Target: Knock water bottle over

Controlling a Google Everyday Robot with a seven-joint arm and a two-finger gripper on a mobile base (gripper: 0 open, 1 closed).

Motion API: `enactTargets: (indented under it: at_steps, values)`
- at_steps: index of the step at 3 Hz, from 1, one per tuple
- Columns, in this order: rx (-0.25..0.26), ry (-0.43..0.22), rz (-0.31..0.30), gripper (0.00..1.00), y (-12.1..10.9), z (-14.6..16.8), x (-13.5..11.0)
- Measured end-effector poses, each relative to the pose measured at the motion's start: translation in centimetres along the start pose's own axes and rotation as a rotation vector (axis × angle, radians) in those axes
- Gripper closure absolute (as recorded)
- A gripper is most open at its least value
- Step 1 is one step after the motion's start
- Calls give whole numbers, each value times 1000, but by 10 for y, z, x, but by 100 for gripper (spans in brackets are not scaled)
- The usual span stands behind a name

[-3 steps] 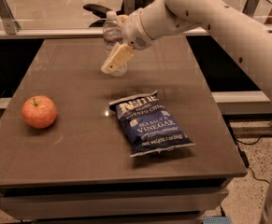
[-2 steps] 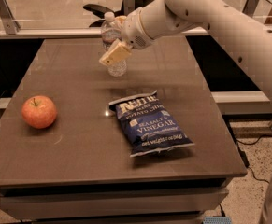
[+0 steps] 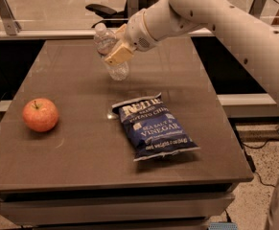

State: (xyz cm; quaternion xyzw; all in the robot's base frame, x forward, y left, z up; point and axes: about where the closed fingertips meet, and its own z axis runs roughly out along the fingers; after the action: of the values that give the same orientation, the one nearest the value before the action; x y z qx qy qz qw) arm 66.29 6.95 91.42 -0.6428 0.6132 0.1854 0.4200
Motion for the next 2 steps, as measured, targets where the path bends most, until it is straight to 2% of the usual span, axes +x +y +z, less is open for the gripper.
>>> enactTargets:
  at_steps: [1,2]
  values:
    - [2,2,-4,100,-1,-1,0]
    - [20,17,-17,100,-8,-13,-1]
